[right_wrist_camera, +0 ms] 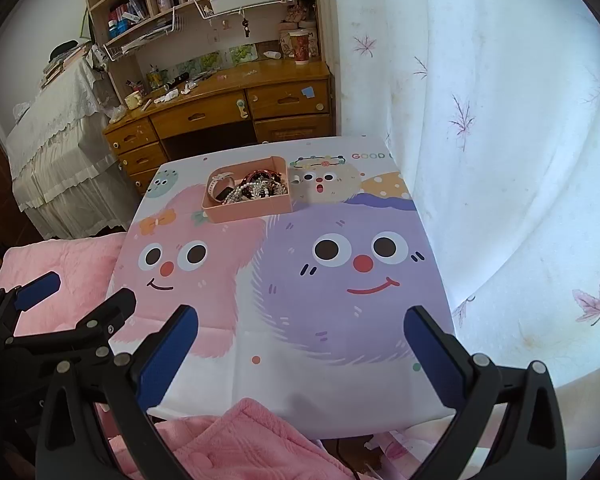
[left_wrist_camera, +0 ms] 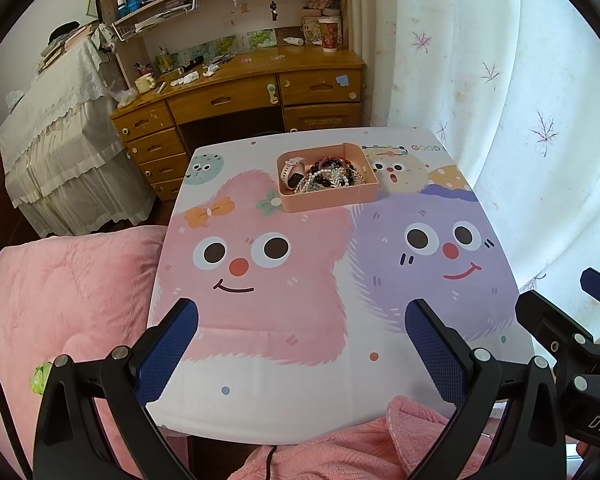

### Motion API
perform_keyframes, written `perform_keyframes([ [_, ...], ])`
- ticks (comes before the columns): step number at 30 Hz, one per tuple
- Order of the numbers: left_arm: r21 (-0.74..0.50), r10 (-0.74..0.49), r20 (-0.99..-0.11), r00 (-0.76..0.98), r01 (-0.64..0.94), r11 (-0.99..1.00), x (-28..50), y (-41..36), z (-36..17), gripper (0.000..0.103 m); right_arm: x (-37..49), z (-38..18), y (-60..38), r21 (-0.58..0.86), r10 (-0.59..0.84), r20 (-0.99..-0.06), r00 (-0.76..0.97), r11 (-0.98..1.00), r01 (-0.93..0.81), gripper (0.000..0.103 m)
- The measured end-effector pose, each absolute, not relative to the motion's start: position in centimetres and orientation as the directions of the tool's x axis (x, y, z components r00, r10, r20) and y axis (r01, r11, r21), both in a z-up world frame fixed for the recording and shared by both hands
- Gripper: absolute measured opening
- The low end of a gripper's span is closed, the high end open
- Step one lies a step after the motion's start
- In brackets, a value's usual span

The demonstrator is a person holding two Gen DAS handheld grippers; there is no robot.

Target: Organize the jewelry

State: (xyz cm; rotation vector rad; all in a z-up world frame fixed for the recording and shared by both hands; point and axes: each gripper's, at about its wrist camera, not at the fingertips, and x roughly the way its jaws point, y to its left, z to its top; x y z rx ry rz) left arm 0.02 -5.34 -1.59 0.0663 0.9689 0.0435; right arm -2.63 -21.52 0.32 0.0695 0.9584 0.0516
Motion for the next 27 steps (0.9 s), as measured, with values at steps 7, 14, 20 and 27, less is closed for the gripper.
perform_keyframes([
  [7,0.075,0.065,-0.822,0.566,-0.004,0.997,0.02,-5.27,-1.57,0.102,-2.92,-0.18,-21.36,0.082,0.077,-0.818,0.57,0.996,-0.017,0.103],
  [14,0.076,0.065,-0.822,0.566,-0.004,0.997,0.02,-5.25,-1.55,0.102,-2.92,-0.14,-21.34,0.083,0.077,-0.819,0.569,0.996,-0.016,0.103],
  [20,0.076,0.065,-0.823,0.565,-0.004,0.997,0.04,-5.22,-1.54,0.102,-2.87,-0.11,-21.37,0.083,0.078,-0.819,0.569,0.996,-0.016,0.103],
  [27,0.076,0.065,-0.823,0.565,-0.004,0.997,-0.06,-5.16,-1.55,0.102,-2.8,-0.16,-21.4,0.084,0.079,-0.82,0.567,0.996,-0.016,0.103],
])
